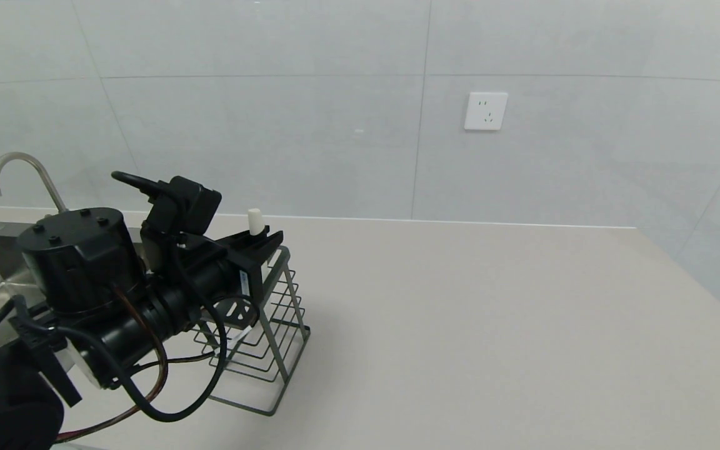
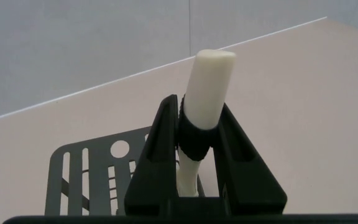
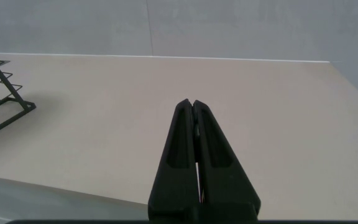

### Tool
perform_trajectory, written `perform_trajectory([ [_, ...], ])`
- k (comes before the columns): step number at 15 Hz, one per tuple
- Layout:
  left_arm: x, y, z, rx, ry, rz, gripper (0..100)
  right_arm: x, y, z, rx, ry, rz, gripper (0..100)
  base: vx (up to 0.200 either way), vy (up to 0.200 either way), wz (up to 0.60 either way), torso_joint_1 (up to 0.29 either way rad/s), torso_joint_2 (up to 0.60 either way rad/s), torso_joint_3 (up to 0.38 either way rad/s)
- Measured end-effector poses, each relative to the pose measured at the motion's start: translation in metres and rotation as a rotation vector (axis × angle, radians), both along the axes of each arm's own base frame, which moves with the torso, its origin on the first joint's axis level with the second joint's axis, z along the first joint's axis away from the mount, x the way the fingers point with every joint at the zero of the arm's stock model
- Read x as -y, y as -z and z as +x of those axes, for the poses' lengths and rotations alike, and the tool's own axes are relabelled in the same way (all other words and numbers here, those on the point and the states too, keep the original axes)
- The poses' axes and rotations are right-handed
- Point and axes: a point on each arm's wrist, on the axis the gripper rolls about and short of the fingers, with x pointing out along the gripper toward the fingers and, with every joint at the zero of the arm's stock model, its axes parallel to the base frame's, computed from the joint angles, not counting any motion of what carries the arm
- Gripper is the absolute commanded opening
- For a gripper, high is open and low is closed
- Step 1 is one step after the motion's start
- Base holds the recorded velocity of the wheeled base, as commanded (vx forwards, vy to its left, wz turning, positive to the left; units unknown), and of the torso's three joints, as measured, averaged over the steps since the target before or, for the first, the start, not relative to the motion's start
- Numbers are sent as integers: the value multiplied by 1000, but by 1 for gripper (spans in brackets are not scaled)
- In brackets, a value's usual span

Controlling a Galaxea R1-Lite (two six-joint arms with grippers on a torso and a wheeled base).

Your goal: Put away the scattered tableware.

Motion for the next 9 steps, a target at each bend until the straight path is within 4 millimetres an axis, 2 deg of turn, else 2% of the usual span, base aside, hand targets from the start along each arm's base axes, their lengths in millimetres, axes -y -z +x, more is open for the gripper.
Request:
perform_trajectory([
  [3,-1,2,2,-9,-7,4,0,0,0,0,0,0,0,0,0,0,0,0,0,0],
  [4,-2,3,3,-12,-14,6,100,0,0,0,0,0,0,0,0,0,0,0,0,0],
  [9,-3,5,5,-15,-19,10,100,0,0,0,0,0,0,0,0,0,0,0,0,0],
])
